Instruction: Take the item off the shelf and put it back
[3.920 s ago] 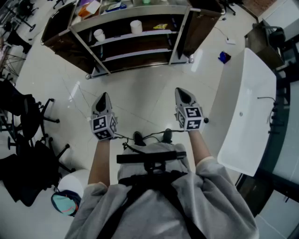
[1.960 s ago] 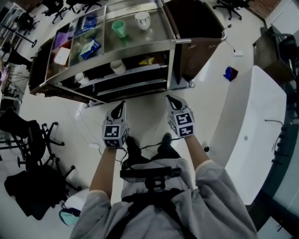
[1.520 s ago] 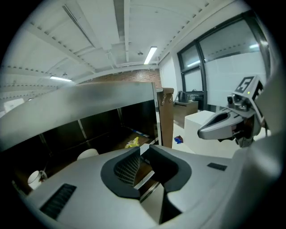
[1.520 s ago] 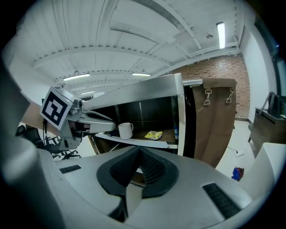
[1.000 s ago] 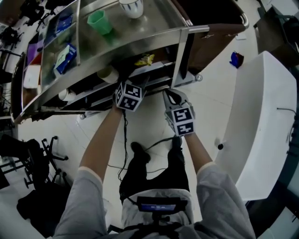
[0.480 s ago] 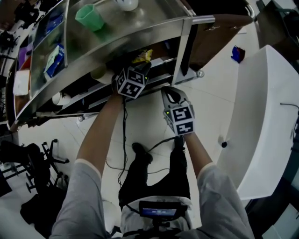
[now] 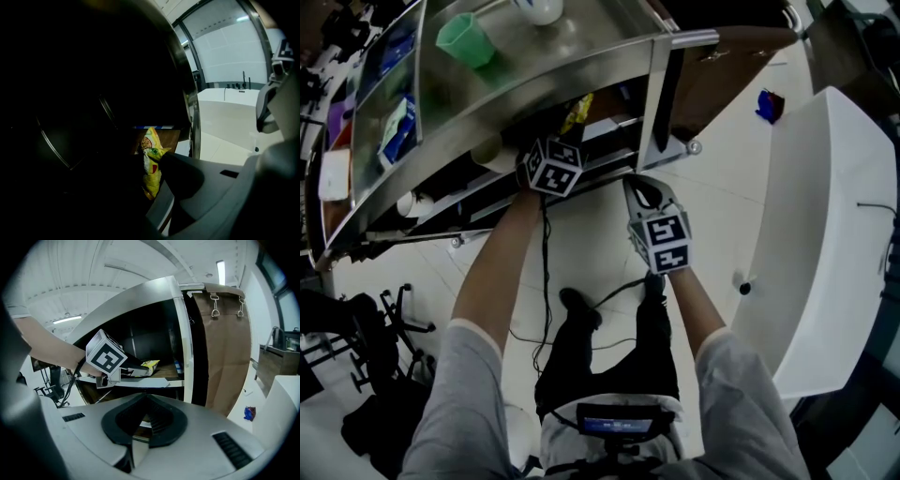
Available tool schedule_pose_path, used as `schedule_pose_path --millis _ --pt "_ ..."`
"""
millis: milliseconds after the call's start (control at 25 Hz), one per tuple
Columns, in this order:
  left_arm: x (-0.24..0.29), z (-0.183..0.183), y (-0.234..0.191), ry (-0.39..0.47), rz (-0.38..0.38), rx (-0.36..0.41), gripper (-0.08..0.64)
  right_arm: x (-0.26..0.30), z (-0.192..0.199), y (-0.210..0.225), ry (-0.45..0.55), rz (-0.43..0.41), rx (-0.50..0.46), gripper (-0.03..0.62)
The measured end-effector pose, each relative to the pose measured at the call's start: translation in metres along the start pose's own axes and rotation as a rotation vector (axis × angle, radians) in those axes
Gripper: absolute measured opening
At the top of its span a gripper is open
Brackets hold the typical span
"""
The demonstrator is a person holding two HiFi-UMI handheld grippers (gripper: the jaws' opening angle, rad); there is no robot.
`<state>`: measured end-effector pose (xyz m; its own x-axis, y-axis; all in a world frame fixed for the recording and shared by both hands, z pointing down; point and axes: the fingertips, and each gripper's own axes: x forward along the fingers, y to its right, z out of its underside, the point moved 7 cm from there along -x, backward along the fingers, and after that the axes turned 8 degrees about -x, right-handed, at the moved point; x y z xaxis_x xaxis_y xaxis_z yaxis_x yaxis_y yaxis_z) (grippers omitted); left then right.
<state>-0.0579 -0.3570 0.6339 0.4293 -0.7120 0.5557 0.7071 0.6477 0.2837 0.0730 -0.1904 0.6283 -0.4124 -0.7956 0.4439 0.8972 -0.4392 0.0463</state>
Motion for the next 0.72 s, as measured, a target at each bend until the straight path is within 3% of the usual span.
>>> schedule_pose_path --millis 440,720 --pt "-0.022 -0.006 -0.001 0.029 -0.008 -0.067 0.089 -0.009 -0.007 0.001 -0.015 0.006 -0.011 0.009" --pt "-0.080 -0.016 0.008 0.041 -0.002 -0.162 0.087 -0.034 -0.030 -0.012 -0.032 0.007 -0.030 0.009"
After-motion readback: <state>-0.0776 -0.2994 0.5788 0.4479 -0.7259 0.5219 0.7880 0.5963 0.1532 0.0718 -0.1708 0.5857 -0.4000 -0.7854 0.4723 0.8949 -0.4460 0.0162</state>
